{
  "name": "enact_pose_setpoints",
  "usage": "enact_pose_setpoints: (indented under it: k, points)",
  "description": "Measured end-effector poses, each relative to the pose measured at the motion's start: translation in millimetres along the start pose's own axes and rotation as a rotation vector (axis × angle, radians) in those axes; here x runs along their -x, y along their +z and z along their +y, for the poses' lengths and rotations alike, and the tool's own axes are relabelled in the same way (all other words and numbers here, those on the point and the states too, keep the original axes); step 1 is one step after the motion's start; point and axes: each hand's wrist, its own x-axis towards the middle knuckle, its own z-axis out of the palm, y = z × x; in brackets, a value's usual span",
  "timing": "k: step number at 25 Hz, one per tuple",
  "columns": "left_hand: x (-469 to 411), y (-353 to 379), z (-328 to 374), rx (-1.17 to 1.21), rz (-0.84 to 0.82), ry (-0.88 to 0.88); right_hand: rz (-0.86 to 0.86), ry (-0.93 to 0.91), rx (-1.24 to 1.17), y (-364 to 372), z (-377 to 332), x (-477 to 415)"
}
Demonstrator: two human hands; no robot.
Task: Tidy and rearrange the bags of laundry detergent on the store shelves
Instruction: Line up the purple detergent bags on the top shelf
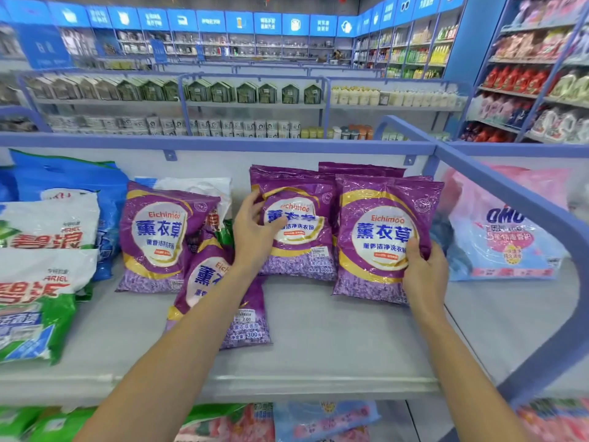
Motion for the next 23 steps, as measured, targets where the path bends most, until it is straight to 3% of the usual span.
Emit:
enact_pose_setpoints:
  k: [2, 7, 11, 13, 16, 18, 20, 23]
  points:
    - [9.1, 6.7, -3.1, -0.28, 0.042, 0.106, -0.024, -0.001, 0.023, 0.1, 0.1, -0.4]
    - [23.3, -14.0, 1.8, -0.572, -0.06, 0.115, -0.042, -0.05, 0.109, -4.0, -1.3, 0.6]
    - [64.2, -72.5, 9.0, -0.781, 0.212, 0.239, -0.015, -0.081, 0.098, -1.7, 3.9, 3.9]
    - [80.7, -94.8, 5.3, -0.845, 0.292, 0.117, -0.001, -0.069, 0.094, 0.9, 7.2, 2.8]
    - [76.1, -123.9, -3.1, -0.763, 0.169, -0.281, 0.007, -0.056, 0.103, 2.9, 9.6, 3.3]
    - [69.9, -145.0, -19.9, -0.634, 0.129, -0.427, 0.003, -0.062, 0.109, 3.6, 8.7, 4.4]
    - [76.2, -147.5, -10.7, -0.44, 0.07, -0.461, 0.001, -0.076, 0.111, 3.5, 8.3, 5.0]
    - [94.0, -140.1, 34.3, -0.408, 0.021, -0.444, -0.008, -0.081, 0.115, 3.3, 7.4, 6.7]
